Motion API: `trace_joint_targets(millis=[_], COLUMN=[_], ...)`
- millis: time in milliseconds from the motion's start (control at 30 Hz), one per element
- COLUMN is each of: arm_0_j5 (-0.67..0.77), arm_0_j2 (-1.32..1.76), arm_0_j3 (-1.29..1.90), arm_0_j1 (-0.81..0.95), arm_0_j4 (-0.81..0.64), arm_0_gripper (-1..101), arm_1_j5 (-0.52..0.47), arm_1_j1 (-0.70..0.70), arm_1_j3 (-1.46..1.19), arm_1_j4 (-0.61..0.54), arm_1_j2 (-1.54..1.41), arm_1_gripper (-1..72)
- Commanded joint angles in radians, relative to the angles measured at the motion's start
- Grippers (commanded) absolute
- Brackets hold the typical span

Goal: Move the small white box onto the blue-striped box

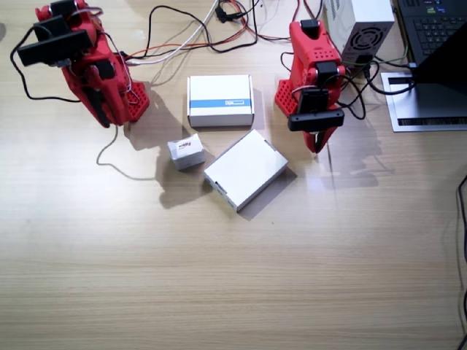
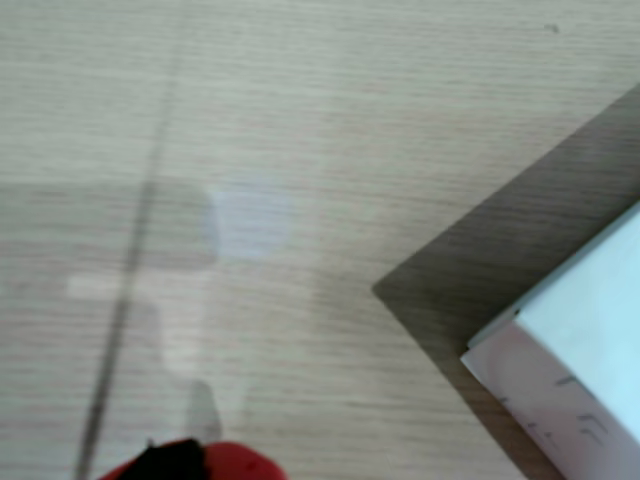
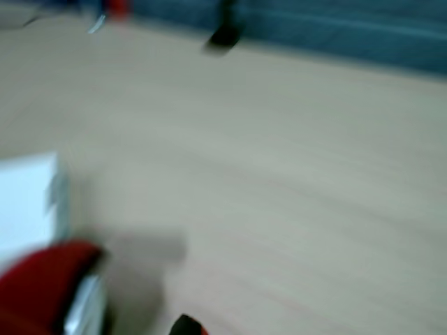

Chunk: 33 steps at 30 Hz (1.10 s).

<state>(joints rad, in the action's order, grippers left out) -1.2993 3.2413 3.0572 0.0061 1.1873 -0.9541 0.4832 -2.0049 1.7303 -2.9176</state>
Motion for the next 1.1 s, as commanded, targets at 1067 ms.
trace_joint_targets(millis=[1067], arm_0_j5=[0.014], arm_0_j2=[0.034], arm_0_j3=[-0.018], arm_0_j1=[0.044], arm_0_j4=[0.021], arm_0_gripper=[0], arm_1_j5=[1.198], arm_1_j1=[0.540], arm_1_j3=[0.061], arm_1_j4=[-0.316], arm_1_j2=[1.181], arm_1_gripper=[60.6])
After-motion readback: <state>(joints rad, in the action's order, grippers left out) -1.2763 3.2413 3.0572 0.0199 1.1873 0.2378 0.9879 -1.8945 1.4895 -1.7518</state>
